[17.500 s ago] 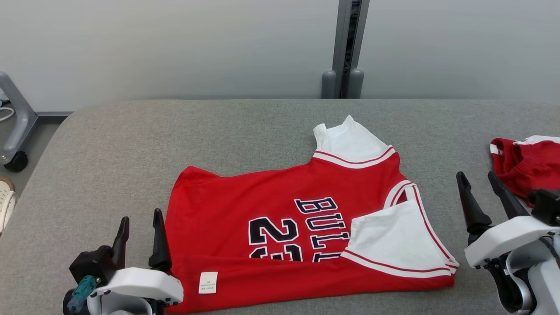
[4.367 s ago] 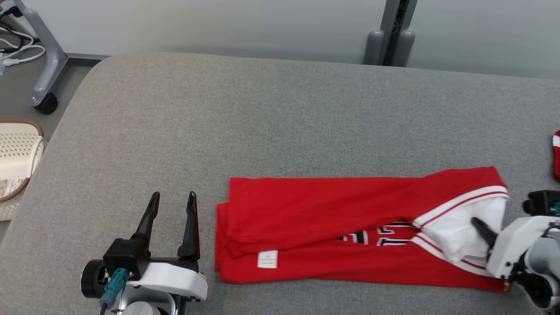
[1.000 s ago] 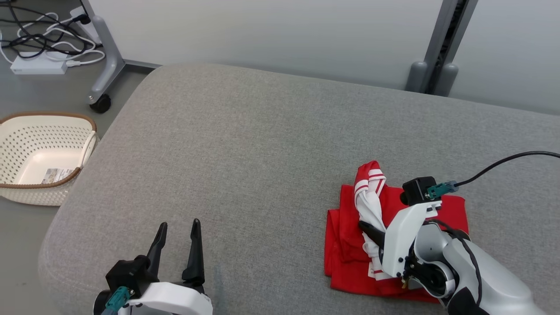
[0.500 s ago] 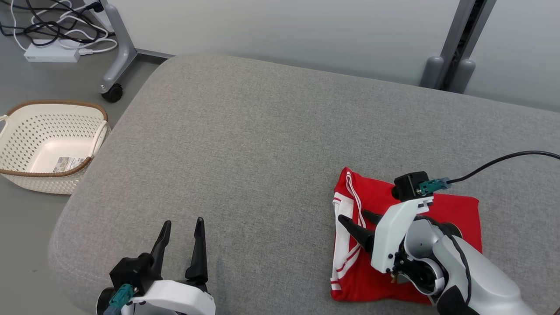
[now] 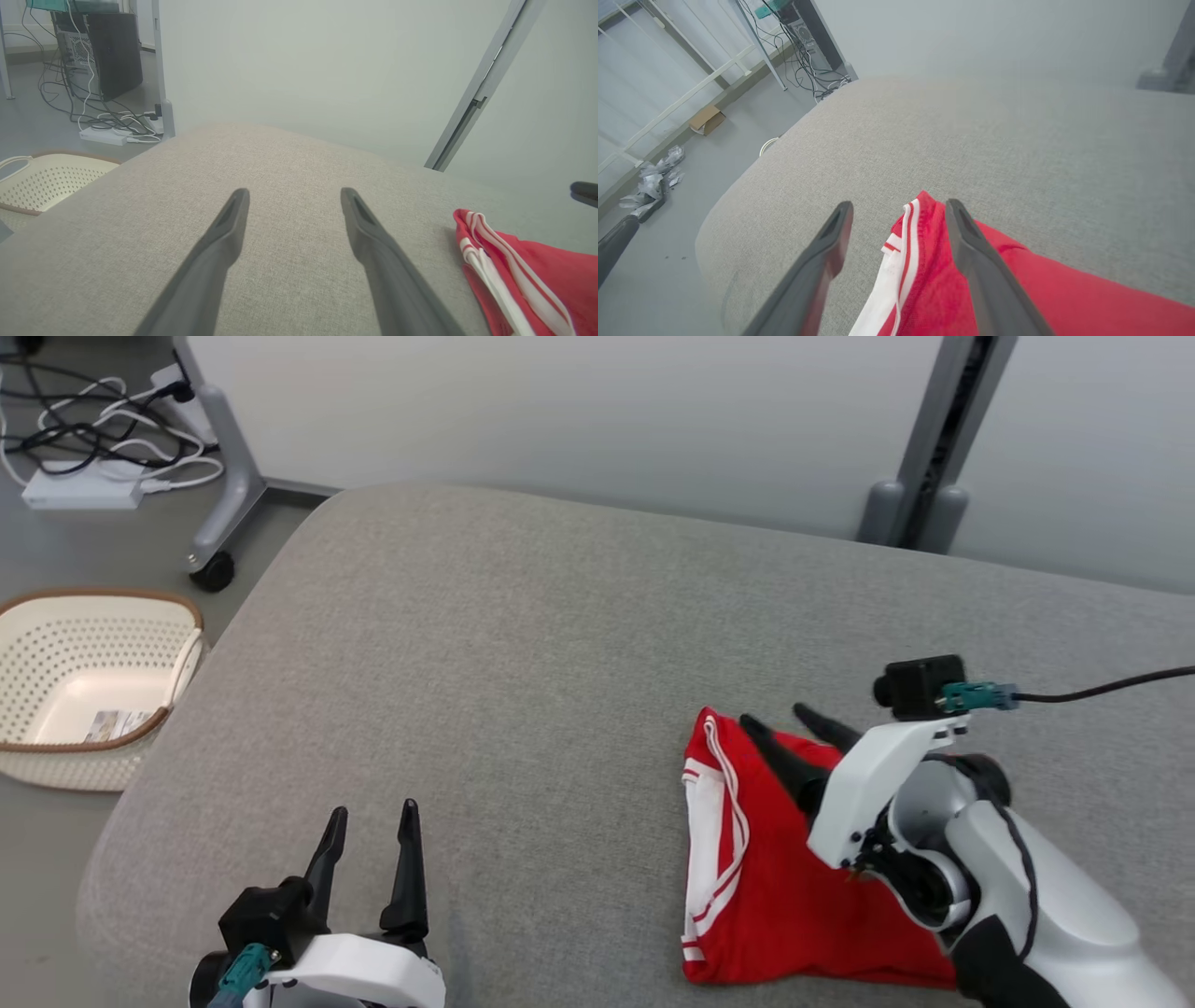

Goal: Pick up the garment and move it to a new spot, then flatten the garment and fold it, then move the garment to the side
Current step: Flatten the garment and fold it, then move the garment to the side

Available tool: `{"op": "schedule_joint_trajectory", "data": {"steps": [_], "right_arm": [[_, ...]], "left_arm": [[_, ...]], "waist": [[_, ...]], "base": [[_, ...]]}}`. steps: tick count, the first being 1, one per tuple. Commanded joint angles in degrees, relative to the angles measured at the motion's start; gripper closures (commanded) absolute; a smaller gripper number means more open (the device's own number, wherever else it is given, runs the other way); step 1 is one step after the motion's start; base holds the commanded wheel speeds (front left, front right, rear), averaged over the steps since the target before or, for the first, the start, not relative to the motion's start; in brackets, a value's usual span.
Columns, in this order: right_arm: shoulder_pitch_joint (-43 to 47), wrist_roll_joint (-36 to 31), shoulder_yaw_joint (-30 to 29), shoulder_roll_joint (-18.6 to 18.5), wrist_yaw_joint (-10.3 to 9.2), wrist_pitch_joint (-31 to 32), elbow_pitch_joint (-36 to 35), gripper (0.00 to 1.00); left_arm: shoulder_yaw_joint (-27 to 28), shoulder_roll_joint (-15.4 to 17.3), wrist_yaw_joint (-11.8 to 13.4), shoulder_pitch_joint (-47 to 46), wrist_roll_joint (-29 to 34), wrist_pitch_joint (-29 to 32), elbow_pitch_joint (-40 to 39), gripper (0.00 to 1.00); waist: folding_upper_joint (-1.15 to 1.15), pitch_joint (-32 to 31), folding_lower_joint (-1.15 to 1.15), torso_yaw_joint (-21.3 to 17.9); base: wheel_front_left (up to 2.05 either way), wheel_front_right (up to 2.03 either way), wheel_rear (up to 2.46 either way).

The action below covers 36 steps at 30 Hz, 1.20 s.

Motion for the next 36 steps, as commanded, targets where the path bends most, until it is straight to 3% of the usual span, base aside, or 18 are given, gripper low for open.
{"op": "schedule_joint_trajectory", "data": {"steps": [1,16,28,36], "right_arm": [[-0.3,-0.7,-0.6,-1.0,0.01,-1.1,-0.1,0.0],[7.2,-7.9,-8.8,-7.7,0.01,-15.5,-3.9,0.0],[19.0,-14.5,-16.0,-6.1,0.01,-22.6,-6.2,0.0],[23.1,-20.3,-20.4,-2.7,0.01,-24.5,-7.0,0.0]], "left_arm": [[0.3,0.2,-0.2,0.3,0.5,-0.1,-0.3,0.0],[3.6,0.2,-1.0,1.1,1.5,-0.1,-5.5,0.0],[3.8,0.2,-1.5,3.5,2.6,-0.1,-7.9,0.0],[2.5,0.2,-0.9,5.0,2.9,-0.1,-7.7,0.0]], "waist": [[0.0,-1.0,0.0,-1.2],[0.0,-4.1,0.0,-9.4],[0.0,-4.3,0.0,-13.5],[0.0,-4.0,0.0,-14.5]], "base": [[0.0,0.0,0.0],[0.0,0.0,0.0],[0.0,0.0,0.0],[0.0,0.0,0.0]]}}
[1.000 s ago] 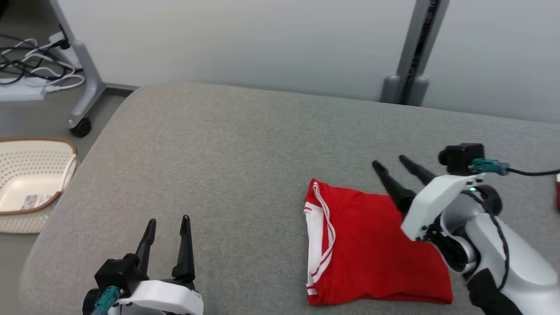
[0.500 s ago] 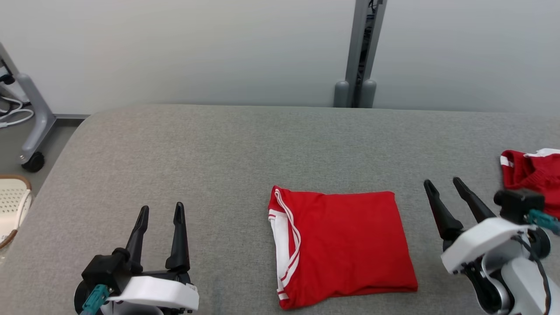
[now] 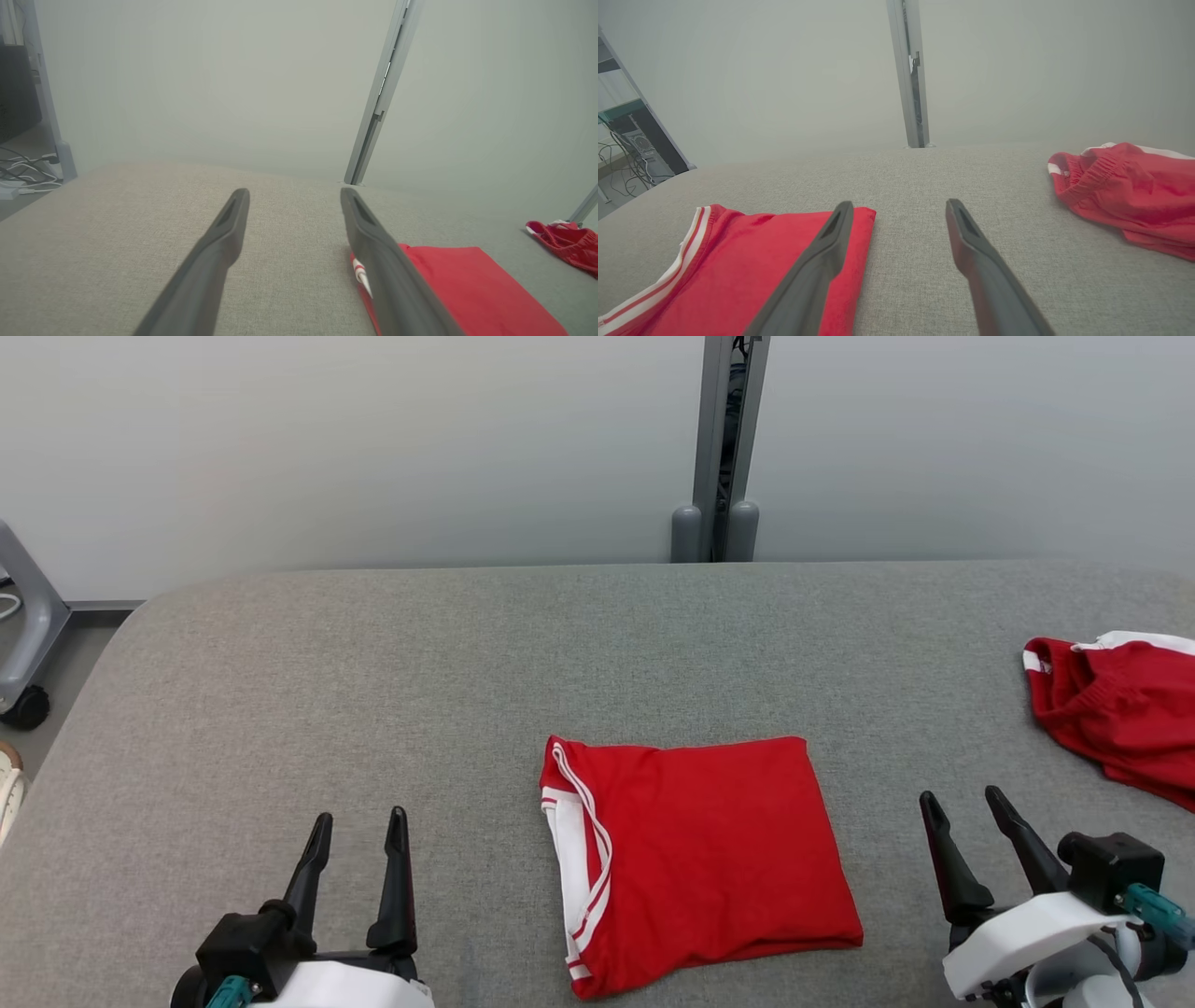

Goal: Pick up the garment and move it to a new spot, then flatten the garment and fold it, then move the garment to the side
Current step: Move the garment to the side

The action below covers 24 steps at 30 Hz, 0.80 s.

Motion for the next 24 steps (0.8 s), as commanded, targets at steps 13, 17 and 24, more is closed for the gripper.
{"op": "schedule_joint_trajectory", "data": {"steps": [13,17,24], "right_arm": [[0.6,1.0,-2.2,1.6,0.01,1.1,0.7,0.0],[-0.5,5.2,-0.5,0.6,0.01,5.2,1.0,0.0],[-3.7,15.0,3.1,-3.8,0.01,13.9,0.2,0.0]], "left_arm": [[-0.8,0.2,-0.4,-0.2,0.4,0.0,0.7,0.0],[-1.3,0.2,-0.5,-0.4,0.3,0.0,1.6,0.0],[-2.3,0.2,-0.7,-2.1,-0.1,0.0,3.0,0.0]], "waist": [[0.0,0.3,0.0,0.8],[0.0,0.9,0.0,1.3],[0.0,3.5,0.0,3.2]], "base": [[0.0,0.0,0.0],[0.0,0.0,0.0],[0.0,0.0,0.0]]}}
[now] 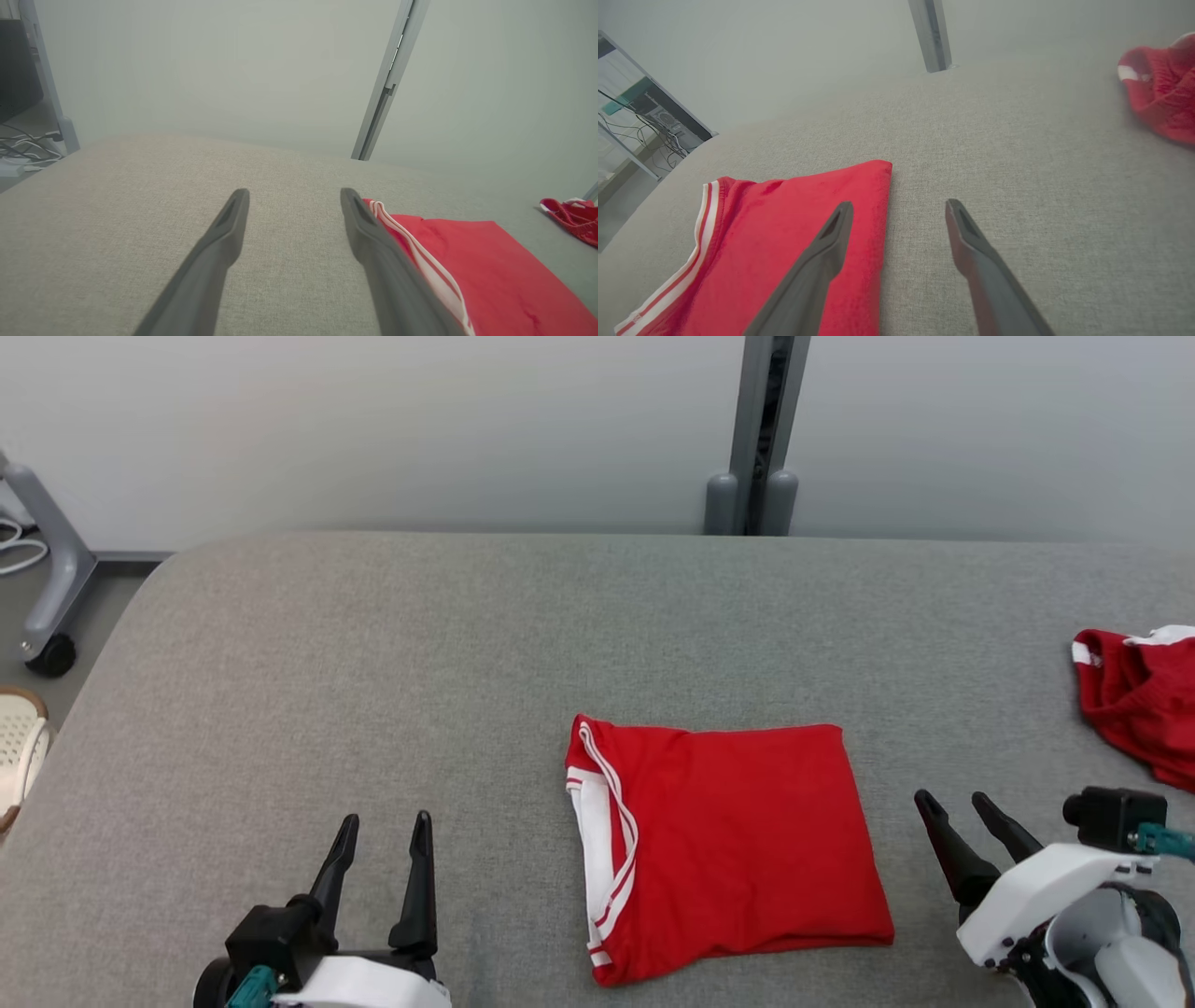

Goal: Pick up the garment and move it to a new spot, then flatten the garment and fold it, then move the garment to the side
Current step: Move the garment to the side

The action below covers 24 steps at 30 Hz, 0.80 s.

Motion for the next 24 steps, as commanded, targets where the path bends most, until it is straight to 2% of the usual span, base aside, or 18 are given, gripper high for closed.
{"op": "schedule_joint_trajectory", "data": {"steps": [1,6,10,19,24], "right_arm": [[-1.4,2.5,0.9,-1.3,0.01,1.9,-0.6,0.0],[-3.7,10.4,4.3,-4.0,0.01,8.5,-1.1,0.0],[-5.5,13.8,7.1,-6.3,0.01,11.9,-0.3,0.0],[-9.0,19.3,11.7,-8.3,0.01,15.0,1.7,0.0],[-10.6,21.0,14.5,-8.7,0.01,14.7,3.1,0.0]], "left_arm": [[-0.1,0.2,-0.1,-1.4,-0.1,0.0,0.3,0.0],[-1.1,0.3,-0.3,-3.0,0.1,0.0,0.9,0.0],[-1.7,0.2,0.0,-4.0,0.2,0.0,1.1,0.0],[-2.5,0.2,0.4,-5.7,0.0,-0.1,1.0,0.0],[-2.9,0.2,0.5,-6.4,-0.1,-0.1,0.9,0.0]], "waist": [[0.0,1.4,0.0,1.0],[0.0,3.6,0.0,2.7],[0.0,5.0,0.0,4.0],[0.0,7.7,0.0,5.9],[0.0,8.6,0.0,6.5]], "base": [[0.0,0.0,0.0],[0.0,0.0,0.0],[0.0,0.0,0.0],[0.0,0.0,0.0],[0.0,0.0,0.0]]}}
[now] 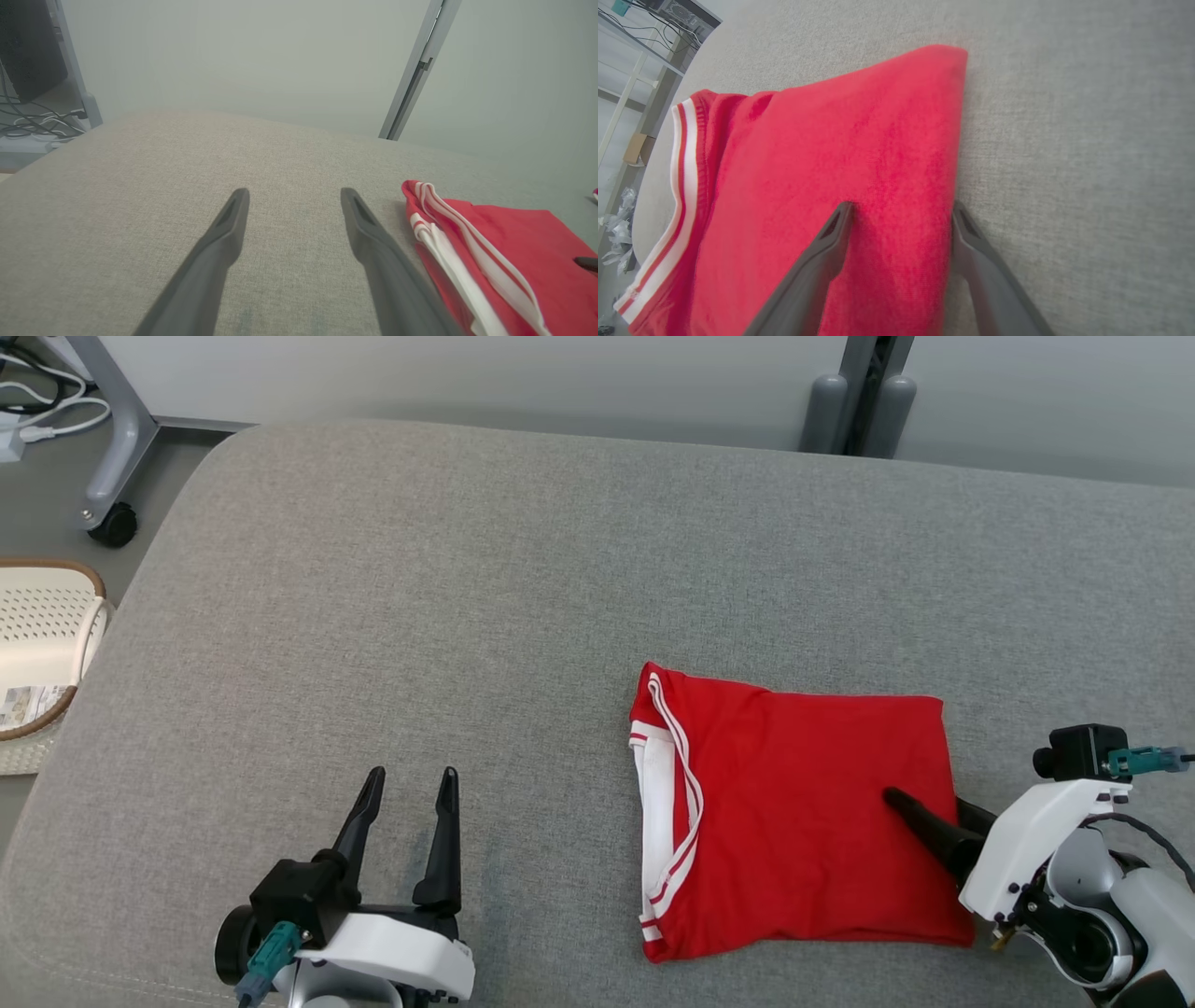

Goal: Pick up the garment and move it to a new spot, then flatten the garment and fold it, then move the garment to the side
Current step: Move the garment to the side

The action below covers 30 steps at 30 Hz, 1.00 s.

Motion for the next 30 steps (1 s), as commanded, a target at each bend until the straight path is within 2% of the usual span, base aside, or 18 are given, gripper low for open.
{"op": "schedule_joint_trajectory", "data": {"steps": [1,7,8,9,10,11,12,20,26,30], "right_arm": [[-0.4,0.5,0.5,-0.3,0.01,-0.3,0.5,0.0],[-2.1,1.8,3.7,-0.5,0.01,-1.2,2.0,0.0],[-2.4,2.0,4.3,-0.5,0.01,-1.2,2.2,0.15],[-2.6,2.1,4.9,-0.6,0.01,-1.2,2.3,0.51],[-2.9,2.3,5.5,-0.7,0.01,-1.4,2.4,0.67],[-3.2,2.3,6.2,-0.8,0.01,-1.6,2.3,0.96],[-3.5,2.2,6.9,-1.0,0.01,-1.8,2.3,1.0],[-6.5,-0.3,12.5,-4.6,0.01,-4.8,2.5,1.0],[-10.0,-2.2,15.3,-9.3,0.01,-5.6,3.7,1.0],[-13.3,-3.1,15.9,-14.6,0.01,-5.3,4.0,1.0]], "left_arm": [[0.1,0.2,0.2,-1.2,-0.1,-0.1,-0.2,0.0],[-0.3,0.2,0.4,-1.4,-0.3,-0.1,0.1,0.0],[-0.4,0.2,0.4,-1.5,-0.3,-0.1,0.2,0.0],[-0.4,0.2,0.4,-1.6,-0.2,-0.1,0.2,0.0],[-0.5,0.2,0.4,-1.7,-0.2,-0.1,0.3,0.0],[-0.6,0.2,0.5,-1.8,-0.2,-0.1,0.3,0.0],[-0.6,0.2,0.5,-1.8,-0.2,-0.1,0.4,0.0],[-0.3,0.2,0.6,-1.5,-0.4,-0.1,0.5,0.0],[-0.8,0.2,0.9,-1.4,-1.0,-0.1,0.3,0.0],[-0.9,0.2,1.2,-1.5,-1.4,-0.1,0.0,0.0]], "waist": [[0.0,0.2,0.0,0.1],[0.0,0.6,0.0,0.2],[0.0,0.6,0.0,0.2],[0.0,0.6,0.0,0.2],[0.0,0.6,0.0,0.2],[0.0,0.6,0.0,0.2],[0.0,0.5,0.0,0.1],[0.0,-0.3,0.0,-0.2],[0.0,-0.5,0.0,-0.5],[0.0,-0.1,0.0,-0.8]], "base": [[0.0,0.0,0.0],[0.0,0.0,0.0],[0.0,0.0,0.0],[0.0,0.0,0.0],[0.0,0.0,0.0],[0.0,0.0,0.0],[0.0,0.0,0.0],[0.0,0.0,0.0],[0.0,0.0,0.0],[0.0,0.0,0.0]]}}
